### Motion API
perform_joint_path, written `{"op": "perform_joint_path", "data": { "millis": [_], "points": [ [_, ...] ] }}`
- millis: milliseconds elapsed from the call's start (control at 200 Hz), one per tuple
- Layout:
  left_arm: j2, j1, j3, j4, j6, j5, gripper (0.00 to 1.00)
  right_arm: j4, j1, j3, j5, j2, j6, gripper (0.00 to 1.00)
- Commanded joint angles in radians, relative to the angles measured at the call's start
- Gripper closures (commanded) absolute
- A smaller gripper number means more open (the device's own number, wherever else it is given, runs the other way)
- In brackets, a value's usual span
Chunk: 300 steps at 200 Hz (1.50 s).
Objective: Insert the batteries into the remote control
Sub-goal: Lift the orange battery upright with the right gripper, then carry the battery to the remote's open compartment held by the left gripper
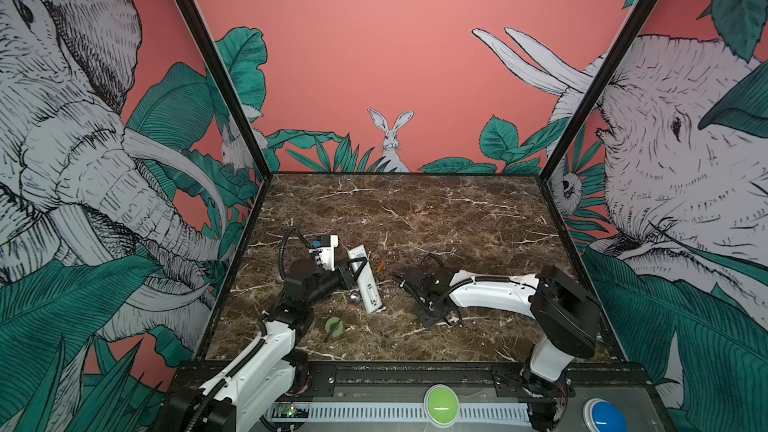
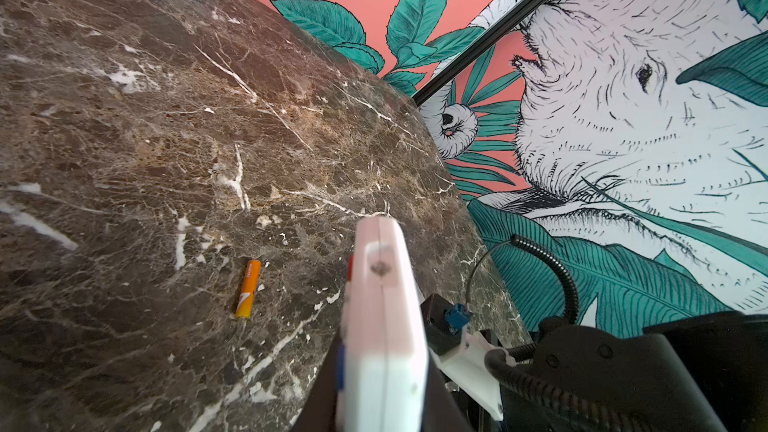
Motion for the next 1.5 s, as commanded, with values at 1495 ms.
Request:
{"op": "perform_joint_path", "data": {
  "millis": [1495],
  "points": [
    [0.142,-0.036,-0.066,0.332,-0.170,-0.047,1.00,-0.085,0.077,0.187,-0.021,-0.245,-0.128,1.00]
  ]
}}
